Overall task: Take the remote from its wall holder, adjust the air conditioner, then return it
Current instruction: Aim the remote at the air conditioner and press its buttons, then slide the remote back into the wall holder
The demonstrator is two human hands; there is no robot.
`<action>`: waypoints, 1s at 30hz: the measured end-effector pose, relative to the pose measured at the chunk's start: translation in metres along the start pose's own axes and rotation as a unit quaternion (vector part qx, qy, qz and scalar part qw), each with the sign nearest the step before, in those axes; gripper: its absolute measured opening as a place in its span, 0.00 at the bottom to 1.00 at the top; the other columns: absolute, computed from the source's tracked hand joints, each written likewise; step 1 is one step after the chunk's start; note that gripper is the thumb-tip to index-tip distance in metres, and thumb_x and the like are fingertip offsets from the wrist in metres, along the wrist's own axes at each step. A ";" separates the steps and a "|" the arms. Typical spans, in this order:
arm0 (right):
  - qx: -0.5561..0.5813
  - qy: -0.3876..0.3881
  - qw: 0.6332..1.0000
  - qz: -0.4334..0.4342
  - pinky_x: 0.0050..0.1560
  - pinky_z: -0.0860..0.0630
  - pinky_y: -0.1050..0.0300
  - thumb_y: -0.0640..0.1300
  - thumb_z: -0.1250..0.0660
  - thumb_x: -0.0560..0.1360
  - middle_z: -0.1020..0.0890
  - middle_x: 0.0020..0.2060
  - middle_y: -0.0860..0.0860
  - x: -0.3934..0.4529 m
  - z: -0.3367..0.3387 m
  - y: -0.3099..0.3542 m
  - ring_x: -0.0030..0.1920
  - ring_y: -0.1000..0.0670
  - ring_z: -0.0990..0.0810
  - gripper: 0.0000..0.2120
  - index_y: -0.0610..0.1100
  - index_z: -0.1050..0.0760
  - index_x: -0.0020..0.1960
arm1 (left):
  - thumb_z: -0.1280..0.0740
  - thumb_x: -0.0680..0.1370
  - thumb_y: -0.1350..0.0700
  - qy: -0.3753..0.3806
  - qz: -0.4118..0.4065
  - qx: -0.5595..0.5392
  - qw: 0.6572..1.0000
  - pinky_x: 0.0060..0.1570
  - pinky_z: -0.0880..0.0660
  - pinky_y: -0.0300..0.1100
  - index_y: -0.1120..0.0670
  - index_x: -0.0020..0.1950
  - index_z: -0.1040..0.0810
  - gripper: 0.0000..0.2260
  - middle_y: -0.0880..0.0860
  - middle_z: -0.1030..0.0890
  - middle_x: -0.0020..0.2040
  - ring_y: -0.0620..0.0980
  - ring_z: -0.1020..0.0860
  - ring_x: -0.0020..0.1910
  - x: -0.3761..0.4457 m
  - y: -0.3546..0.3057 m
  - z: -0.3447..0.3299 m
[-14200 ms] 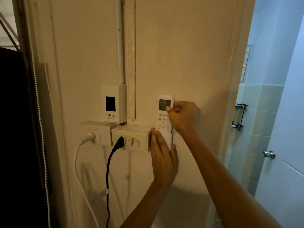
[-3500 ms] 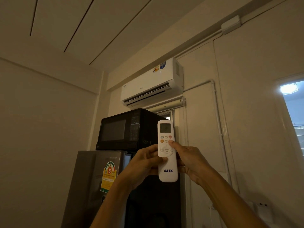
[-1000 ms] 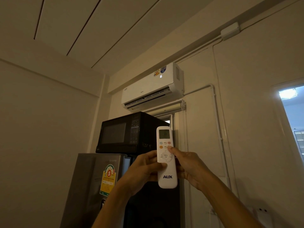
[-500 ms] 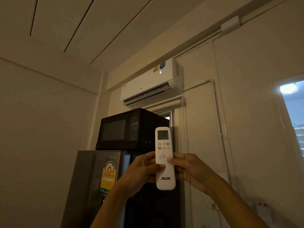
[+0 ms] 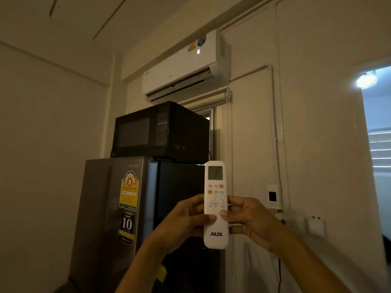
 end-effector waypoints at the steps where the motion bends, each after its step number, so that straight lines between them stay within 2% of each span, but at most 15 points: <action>1: -0.001 -0.006 1.000 -0.007 0.47 0.18 0.49 0.34 0.33 0.71 0.16 0.53 0.47 -0.003 0.003 -0.009 0.52 0.47 0.16 0.21 0.46 0.27 0.62 | 0.37 0.75 0.66 0.004 0.005 0.000 1.000 0.53 0.21 0.49 0.48 0.62 0.29 0.19 0.52 0.19 0.58 0.50 0.19 0.56 0.000 0.009 -0.003; 3: -0.007 -0.018 1.000 -0.016 0.47 0.18 0.50 0.34 0.33 0.71 0.16 0.53 0.48 -0.008 0.010 -0.027 0.52 0.47 0.16 0.21 0.48 0.27 0.61 | 0.37 0.75 0.66 0.011 0.012 0.001 1.000 0.51 0.20 0.46 0.46 0.61 0.29 0.19 0.51 0.19 0.57 0.49 0.19 0.56 0.002 0.027 -0.010; 6: -0.016 -0.039 0.999 -0.030 0.50 0.19 0.47 0.34 0.33 0.71 0.15 0.51 0.50 -0.016 0.025 -0.052 0.52 0.48 0.16 0.20 0.50 0.26 0.59 | 0.36 0.75 0.66 0.020 0.027 -0.005 0.999 0.53 0.21 0.48 0.46 0.61 0.29 0.20 0.51 0.19 0.59 0.49 0.20 0.57 0.006 0.053 -0.024; 10: -0.035 -0.070 0.996 -0.051 0.53 0.20 0.42 0.35 0.32 0.71 0.16 0.54 0.48 -0.024 0.050 -0.078 0.53 0.46 0.17 0.22 0.46 0.27 0.64 | 0.35 0.75 0.66 0.025 0.047 -0.021 0.998 0.51 0.20 0.46 0.47 0.62 0.28 0.20 0.50 0.18 0.58 0.48 0.20 0.56 0.020 0.084 -0.042; 14: -0.045 -0.084 0.994 -0.062 0.54 0.21 0.40 0.35 0.32 0.71 0.17 0.55 0.47 -0.027 0.081 -0.100 0.54 0.46 0.17 0.22 0.45 0.28 0.64 | 0.34 0.74 0.65 0.030 0.062 -0.021 0.997 0.57 0.23 0.55 0.50 0.66 0.31 0.23 0.51 0.19 0.60 0.50 0.21 0.58 0.042 0.113 -0.060; 17: -0.045 -0.091 0.993 -0.066 0.53 0.20 0.42 0.35 0.32 0.71 0.16 0.54 0.48 -0.028 0.109 -0.119 0.54 0.47 0.17 0.22 0.46 0.27 0.64 | 0.33 0.74 0.65 0.048 0.073 -0.030 0.996 0.59 0.25 0.57 0.49 0.67 0.31 0.24 0.51 0.20 0.61 0.51 0.21 0.59 0.064 0.136 -0.079; 20: -0.047 -0.096 0.992 -0.071 0.49 0.19 0.47 0.34 0.32 0.71 0.15 0.51 0.51 -0.029 0.146 -0.138 0.51 0.49 0.16 0.22 0.45 0.27 0.64 | 0.33 0.74 0.66 0.066 0.080 -0.047 0.993 0.55 0.21 0.51 0.45 0.63 0.28 0.23 0.50 0.19 0.59 0.49 0.20 0.58 0.091 0.160 -0.105; 24: -0.059 -0.114 0.988 -0.083 0.52 0.20 0.44 0.35 0.32 0.70 0.16 0.54 0.48 -0.026 0.208 -0.162 0.53 0.47 0.17 0.24 0.44 0.28 0.65 | 0.34 0.73 0.67 0.072 0.089 -0.072 0.991 0.47 0.19 0.43 0.43 0.59 0.27 0.22 0.47 0.16 0.54 0.47 0.19 0.55 0.136 0.188 -0.145; 30: -0.078 -0.125 0.985 -0.092 0.52 0.20 0.43 0.35 0.32 0.71 0.17 0.53 0.50 -0.014 0.294 -0.181 0.54 0.47 0.17 0.25 0.45 0.30 0.67 | 0.34 0.74 0.68 0.083 0.097 -0.086 0.988 0.45 0.19 0.42 0.44 0.60 0.28 0.23 0.45 0.16 0.52 0.47 0.18 0.52 0.209 0.219 -0.198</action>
Point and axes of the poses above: each hand's wrist, its own x-axis towards the middle knuckle, its own z-axis out of the back of the hand, y = z × x, the point moved 8 cm from there along x, towards the middle knuckle
